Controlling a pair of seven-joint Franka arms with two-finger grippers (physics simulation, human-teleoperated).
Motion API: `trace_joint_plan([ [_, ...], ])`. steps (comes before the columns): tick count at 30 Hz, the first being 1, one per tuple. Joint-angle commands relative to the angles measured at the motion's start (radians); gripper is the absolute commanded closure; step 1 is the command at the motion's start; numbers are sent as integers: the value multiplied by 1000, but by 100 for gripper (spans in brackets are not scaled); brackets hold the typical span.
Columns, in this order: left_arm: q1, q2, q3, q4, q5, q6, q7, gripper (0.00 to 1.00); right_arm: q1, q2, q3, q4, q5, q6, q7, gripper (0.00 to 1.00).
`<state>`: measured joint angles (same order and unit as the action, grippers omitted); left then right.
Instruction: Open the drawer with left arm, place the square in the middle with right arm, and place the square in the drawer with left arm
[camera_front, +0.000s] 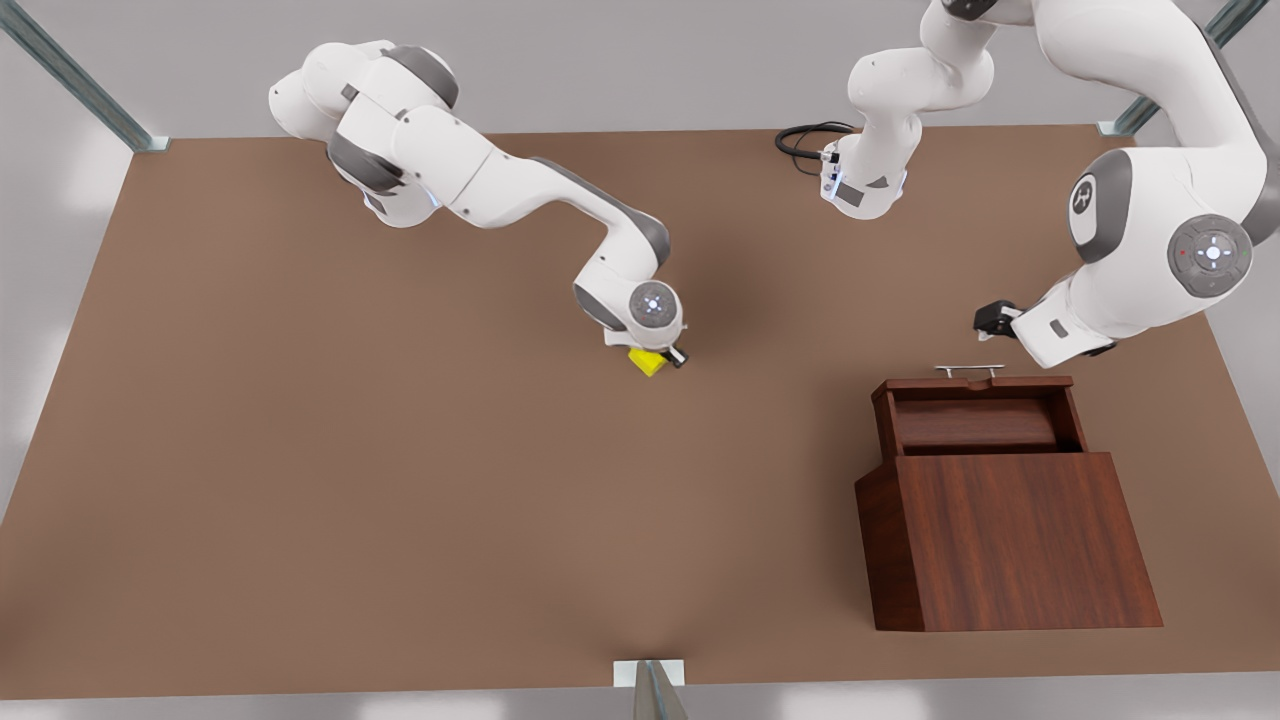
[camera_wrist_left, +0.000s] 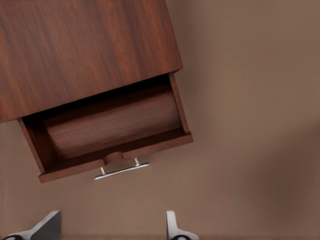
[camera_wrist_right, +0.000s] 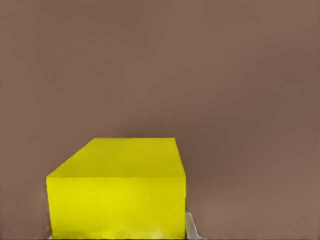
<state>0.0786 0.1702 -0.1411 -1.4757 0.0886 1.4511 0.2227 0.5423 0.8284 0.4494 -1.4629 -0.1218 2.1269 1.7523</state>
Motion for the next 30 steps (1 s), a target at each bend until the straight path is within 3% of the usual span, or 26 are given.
trace_joint_plan([
  [1, 0, 0, 0, 0, 8, 0, 0, 0, 2, -2, 0, -4, -1, 7, -2, 65],
  [2, 0, 0, 0, 0, 8, 0, 0, 0, 1, -2, 0, -5, -1, 8, -2, 79],
  [3, 0, 0, 0, 0, 8, 0, 0, 0, -1, -2, 0, -7, -2, 8, -2, 77],
  [4, 0, 0, 0, 0, 16, 0, 0, 0, -5, -2, 0, -7, -1, 5, -4, 0],
  [9, -2, -1, -5, 0, 17, 0, 1, 0, -57, -143, 9, -85, 1, -7, -65, 0],
  [10, -2, -1, -5, 0, 17, 0, 1, 0, -134, -196, 58, -148, 1, -5, -100, 0],
  [13, -2, 3, -14, 0, 14, -2, -14, 0, -675, -339, 403, -303, -2, -117, -408, 0],
  [14, -3, 2, -28, -2, 10, 0, -57, 0, -798, -393, 439, -300, -4, -189, -537, 0],
  [17, -221, -1, 14, 32, -12, 0, -118, 0, -995, -543, 437, -260, -7, -297, -908, 0],
  [20, -487, 100, 18, 84, -27, 25, -712, 0, -1067, -554, 431, -94, -9, -515, -1102, 0],
  [21, -526, 126, 20, 83, -59, 78, -733, 0, -1081, -595, 413, -83, -4, -559, -1219, 0],
  [22, -594, 189, 11, 84, -61, 217, -732, 0, -911, -681, 138, -80, 46, -598, -1408, 0],
  [23, -609, 247, -15, 86, -58, 353, -732, 0, -624, -770, -283, -116, 188, -593, -1608, 0],
  [24, -612, 287, -34, 84, -56, 462, -723, 0, -515, -781, -428, -117, 186, -604, -1640, 0],
  [27, -639, 358, -64, 69, -52, 486, -543, 0, -512, -741, -431, -36, 100, -624, -1650, 0],
  [30, -691, 358, -66, -69, -59, 526, -367, 0, -509, -684, -426, 19, 97, -613, -1653, 0],
])
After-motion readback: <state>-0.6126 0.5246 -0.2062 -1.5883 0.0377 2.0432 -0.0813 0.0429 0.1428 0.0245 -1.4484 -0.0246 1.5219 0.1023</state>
